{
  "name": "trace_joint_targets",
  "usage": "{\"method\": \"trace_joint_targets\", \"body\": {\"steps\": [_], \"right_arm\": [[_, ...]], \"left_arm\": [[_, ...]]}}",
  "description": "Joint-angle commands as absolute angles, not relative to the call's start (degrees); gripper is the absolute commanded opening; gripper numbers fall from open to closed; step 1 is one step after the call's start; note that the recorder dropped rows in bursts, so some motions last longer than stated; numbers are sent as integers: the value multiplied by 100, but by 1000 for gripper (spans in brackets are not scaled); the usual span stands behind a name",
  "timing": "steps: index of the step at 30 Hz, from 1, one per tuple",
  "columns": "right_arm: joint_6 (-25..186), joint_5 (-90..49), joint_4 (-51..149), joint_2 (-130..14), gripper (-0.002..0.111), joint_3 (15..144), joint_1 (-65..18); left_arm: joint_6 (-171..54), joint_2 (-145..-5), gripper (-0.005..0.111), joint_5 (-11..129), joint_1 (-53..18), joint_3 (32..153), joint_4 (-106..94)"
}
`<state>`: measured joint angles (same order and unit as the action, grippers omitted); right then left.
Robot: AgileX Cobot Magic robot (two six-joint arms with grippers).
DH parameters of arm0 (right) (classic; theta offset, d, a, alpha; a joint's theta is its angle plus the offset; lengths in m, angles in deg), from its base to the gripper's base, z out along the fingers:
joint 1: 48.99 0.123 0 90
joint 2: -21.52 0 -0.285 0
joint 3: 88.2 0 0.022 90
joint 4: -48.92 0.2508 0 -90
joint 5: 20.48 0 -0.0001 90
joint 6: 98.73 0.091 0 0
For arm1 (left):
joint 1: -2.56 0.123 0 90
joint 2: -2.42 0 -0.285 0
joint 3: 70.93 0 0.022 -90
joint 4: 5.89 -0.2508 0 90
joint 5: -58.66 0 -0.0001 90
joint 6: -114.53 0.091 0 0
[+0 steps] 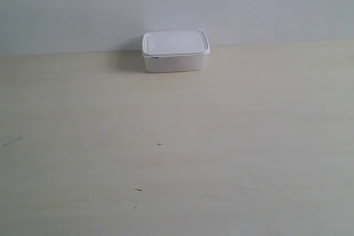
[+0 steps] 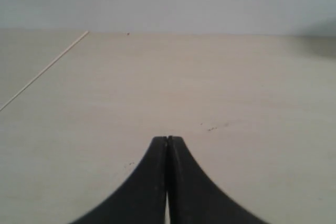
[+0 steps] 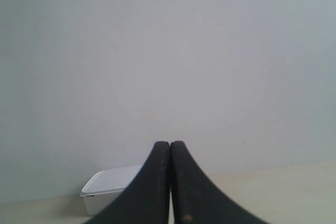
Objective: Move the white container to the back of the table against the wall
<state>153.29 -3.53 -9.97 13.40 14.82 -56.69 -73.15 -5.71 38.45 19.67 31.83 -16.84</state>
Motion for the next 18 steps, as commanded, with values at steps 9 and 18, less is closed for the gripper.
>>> {"method": "trace_joint_targets", "body": {"steps": [9, 18], "right_arm": [[15328, -315, -988, 1374, 0, 1458, -5696], [15328, -315, -988, 1374, 0, 1458, -5696]], "left_arm": [[-7272, -537, 0, 3738, 1975, 3185, -1570], [-7272, -537, 0, 3738, 1975, 3185, -1570]]}}
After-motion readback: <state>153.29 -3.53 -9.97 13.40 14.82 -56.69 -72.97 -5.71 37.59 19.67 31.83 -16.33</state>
